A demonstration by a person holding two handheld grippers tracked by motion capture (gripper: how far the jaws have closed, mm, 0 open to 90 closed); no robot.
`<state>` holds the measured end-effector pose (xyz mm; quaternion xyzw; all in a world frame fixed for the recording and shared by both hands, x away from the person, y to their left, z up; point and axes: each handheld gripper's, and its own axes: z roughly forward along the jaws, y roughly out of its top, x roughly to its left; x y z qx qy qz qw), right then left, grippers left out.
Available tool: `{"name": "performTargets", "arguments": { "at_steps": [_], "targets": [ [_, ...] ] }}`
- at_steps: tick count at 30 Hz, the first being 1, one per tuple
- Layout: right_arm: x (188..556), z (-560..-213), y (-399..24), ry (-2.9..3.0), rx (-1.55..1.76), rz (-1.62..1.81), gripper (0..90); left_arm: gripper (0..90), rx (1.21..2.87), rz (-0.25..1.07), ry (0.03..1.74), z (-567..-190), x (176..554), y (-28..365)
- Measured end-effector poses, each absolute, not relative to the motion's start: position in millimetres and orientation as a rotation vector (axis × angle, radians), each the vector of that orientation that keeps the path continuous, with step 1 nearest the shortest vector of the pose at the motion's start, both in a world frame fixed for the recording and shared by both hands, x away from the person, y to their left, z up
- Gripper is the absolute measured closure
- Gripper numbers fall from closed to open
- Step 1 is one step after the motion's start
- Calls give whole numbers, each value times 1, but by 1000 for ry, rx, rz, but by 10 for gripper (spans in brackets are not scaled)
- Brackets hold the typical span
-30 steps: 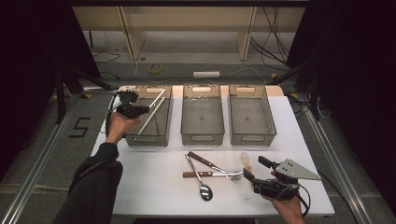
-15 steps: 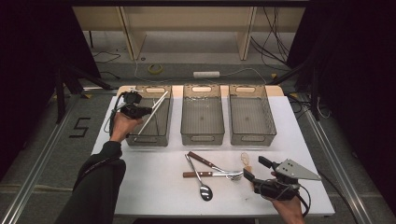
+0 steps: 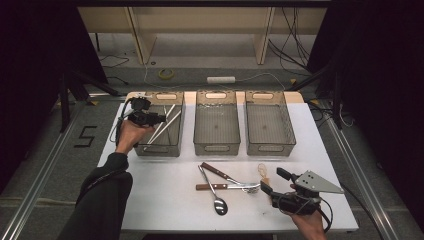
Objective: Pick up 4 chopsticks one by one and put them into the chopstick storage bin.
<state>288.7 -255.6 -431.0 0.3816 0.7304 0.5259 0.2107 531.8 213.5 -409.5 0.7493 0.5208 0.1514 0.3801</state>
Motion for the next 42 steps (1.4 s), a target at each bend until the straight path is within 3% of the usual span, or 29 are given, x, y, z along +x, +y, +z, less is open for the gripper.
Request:
{"name": "performTargets", "arguments": {
  "at_steps": [9, 25, 42],
  "targets": [
    [288, -431, -253, 2042, 1053, 1462, 265, 363, 1877, 352, 1271, -392, 475, 209],
    [291, -433, -250, 2072, 1105, 1372, 283, 283, 1822, 339, 1137, -392, 403, 194],
    [296, -438, -252, 2115, 1185, 1261, 308, 219, 1790, 359, 992, -413, 365, 194]
  ]
}}
